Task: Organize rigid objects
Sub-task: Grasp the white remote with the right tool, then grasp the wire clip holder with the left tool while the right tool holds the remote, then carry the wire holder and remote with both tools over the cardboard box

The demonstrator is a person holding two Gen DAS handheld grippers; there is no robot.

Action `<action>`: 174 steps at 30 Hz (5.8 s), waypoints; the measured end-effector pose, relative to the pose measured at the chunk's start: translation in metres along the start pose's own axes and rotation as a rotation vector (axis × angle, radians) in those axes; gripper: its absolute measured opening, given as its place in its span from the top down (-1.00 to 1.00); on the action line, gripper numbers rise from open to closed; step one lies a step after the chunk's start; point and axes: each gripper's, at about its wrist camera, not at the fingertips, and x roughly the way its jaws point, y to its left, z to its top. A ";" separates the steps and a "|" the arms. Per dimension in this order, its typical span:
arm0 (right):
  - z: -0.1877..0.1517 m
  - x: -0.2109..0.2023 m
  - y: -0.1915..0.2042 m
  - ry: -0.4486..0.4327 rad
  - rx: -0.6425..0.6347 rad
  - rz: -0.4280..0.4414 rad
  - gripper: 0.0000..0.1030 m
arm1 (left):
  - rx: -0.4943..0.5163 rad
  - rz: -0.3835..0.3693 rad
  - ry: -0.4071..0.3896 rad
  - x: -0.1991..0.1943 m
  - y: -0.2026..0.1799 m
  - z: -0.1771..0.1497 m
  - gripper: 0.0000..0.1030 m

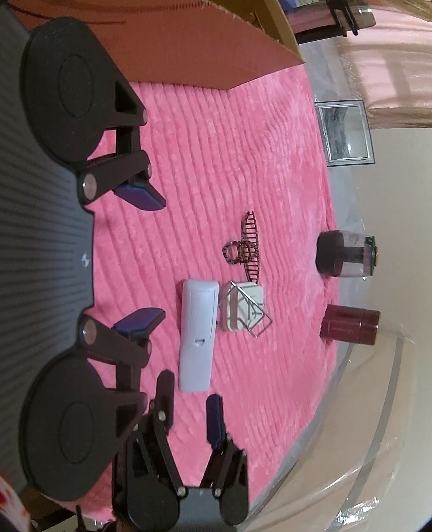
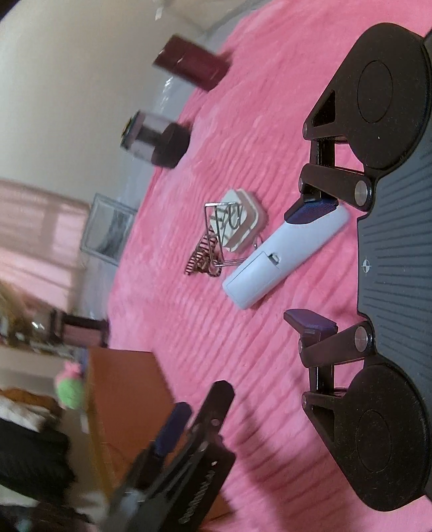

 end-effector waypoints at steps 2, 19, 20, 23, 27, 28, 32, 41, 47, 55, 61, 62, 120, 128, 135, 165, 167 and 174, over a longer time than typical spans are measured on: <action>0.004 0.015 0.002 0.012 -0.060 0.004 -0.05 | -0.008 -0.002 0.004 0.009 0.004 0.001 -0.18; 0.012 0.086 0.015 0.090 -0.341 0.005 0.17 | -0.045 -0.030 0.029 0.043 0.016 -0.001 -0.20; 0.013 0.086 0.015 0.091 -0.341 0.002 0.18 | -0.046 -0.031 0.031 0.043 0.015 -0.001 -0.20; 0.012 0.081 0.017 0.093 -0.345 -0.024 0.27 | -0.044 -0.033 0.033 0.041 0.014 -0.003 -0.20; 0.014 0.064 0.008 0.086 -0.239 -0.034 0.30 | -0.036 -0.037 0.032 0.038 0.011 -0.003 -0.20; 0.015 0.059 0.003 0.084 -0.196 -0.036 0.31 | -0.036 -0.039 0.031 0.038 0.010 -0.003 -0.20; 0.019 0.037 -0.028 0.082 0.074 -0.010 0.31 | -0.036 -0.056 0.023 0.034 0.005 -0.003 -0.20; -0.021 0.034 -0.089 0.161 0.539 -0.030 0.32 | -0.029 -0.073 0.021 0.040 -0.004 -0.001 -0.20; -0.030 0.040 -0.090 0.162 0.571 -0.033 0.20 | -0.028 -0.077 0.018 0.048 -0.009 -0.001 -0.22; -0.041 0.049 -0.065 0.117 0.370 -0.127 0.22 | -0.011 -0.085 -0.007 0.060 -0.017 0.000 -0.28; -0.044 0.032 -0.072 0.042 0.480 -0.141 0.32 | 0.094 -0.098 -0.057 0.077 -0.033 0.012 -0.49; -0.044 0.029 -0.074 0.035 0.497 -0.139 0.31 | 0.141 -0.098 -0.065 0.081 -0.037 0.015 -0.52; -0.031 -0.105 0.058 -0.091 0.644 -0.007 0.31 | -0.023 -0.042 -0.064 -0.115 -0.005 -0.059 0.04; 0.000 -0.101 0.079 -0.107 0.586 0.031 0.31 | -0.042 -0.013 -0.107 -0.151 0.025 -0.061 0.04; 0.035 -0.087 0.103 -0.125 0.523 0.099 0.31 | -0.027 0.032 -0.137 -0.187 0.065 -0.057 0.04; 0.238 0.064 0.203 -0.052 0.360 0.389 0.31 | 0.167 0.080 0.115 -0.174 0.248 -0.009 0.04; 0.239 0.075 0.205 -0.025 0.366 0.373 0.31 | 0.167 0.060 0.137 -0.164 0.252 -0.010 0.04; 0.234 0.101 0.215 0.022 0.314 0.336 0.31 | 0.152 0.014 0.210 -0.134 0.268 -0.018 0.04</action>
